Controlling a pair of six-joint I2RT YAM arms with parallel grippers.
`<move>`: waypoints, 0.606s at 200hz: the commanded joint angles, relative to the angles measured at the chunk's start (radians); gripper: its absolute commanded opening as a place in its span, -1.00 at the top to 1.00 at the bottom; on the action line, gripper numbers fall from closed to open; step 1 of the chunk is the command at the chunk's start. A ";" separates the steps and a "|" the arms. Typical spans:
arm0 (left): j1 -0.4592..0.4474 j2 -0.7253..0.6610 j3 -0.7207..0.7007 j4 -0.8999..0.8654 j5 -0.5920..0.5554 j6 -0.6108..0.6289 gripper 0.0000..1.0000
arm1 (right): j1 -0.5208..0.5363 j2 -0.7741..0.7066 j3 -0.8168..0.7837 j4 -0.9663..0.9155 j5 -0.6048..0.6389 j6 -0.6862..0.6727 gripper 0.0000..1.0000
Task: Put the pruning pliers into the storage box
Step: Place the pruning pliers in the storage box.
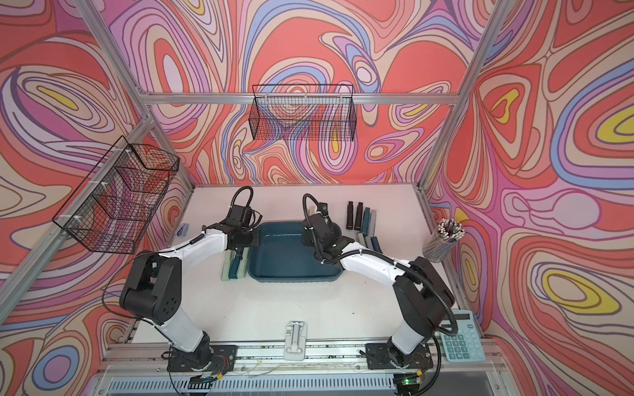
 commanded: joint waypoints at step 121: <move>-0.008 -0.032 -0.041 -0.003 0.042 -0.018 1.00 | 0.113 0.530 0.337 0.153 -0.178 0.172 0.53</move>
